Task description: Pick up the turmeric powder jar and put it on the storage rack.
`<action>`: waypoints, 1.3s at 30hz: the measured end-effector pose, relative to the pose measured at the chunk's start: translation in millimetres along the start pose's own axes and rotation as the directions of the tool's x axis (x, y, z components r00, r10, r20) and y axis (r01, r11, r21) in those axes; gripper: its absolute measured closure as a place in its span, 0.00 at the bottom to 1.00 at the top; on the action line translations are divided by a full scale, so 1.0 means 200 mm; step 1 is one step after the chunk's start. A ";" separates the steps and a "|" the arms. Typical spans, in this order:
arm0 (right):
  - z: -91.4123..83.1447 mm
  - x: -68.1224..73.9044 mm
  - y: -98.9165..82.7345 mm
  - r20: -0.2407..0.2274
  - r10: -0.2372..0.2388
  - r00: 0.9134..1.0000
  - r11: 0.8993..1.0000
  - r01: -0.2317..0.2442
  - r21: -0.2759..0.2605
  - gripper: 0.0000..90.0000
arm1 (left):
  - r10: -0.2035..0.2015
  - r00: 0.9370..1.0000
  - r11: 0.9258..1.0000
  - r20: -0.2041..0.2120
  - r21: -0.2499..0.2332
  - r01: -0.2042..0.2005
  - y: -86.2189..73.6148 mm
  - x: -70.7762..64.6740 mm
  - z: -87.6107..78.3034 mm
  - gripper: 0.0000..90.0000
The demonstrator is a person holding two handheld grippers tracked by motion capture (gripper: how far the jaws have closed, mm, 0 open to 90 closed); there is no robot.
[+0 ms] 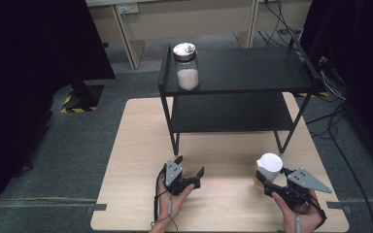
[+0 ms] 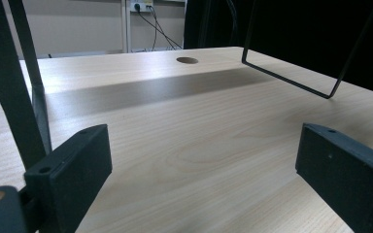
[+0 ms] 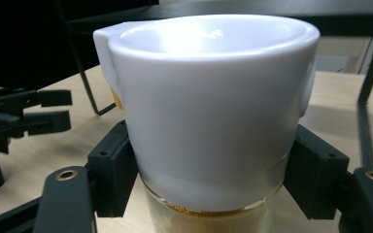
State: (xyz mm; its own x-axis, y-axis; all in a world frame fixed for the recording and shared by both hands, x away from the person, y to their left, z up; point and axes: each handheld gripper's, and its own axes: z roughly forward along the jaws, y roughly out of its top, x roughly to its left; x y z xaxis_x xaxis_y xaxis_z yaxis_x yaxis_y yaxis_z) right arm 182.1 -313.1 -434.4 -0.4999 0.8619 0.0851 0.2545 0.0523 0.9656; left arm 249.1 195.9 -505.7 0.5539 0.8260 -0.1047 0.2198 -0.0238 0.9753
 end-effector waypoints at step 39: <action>-0.03 -0.04 0.55 0.088 -0.050 0.995 0.984 0.065 -0.168 0.34 | 0.012 1.000 1.000 -0.011 -0.003 -0.012 0.00 -0.02 0.00 0.06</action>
State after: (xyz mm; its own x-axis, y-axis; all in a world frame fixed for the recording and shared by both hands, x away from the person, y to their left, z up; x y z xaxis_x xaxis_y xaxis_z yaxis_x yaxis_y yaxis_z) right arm 210.1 -317.5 -327.5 -0.4375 0.8991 0.0145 0.0789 0.0224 0.9966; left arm 247.1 192.6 -505.8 0.5473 0.8320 -0.0907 0.2109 -0.0322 0.9770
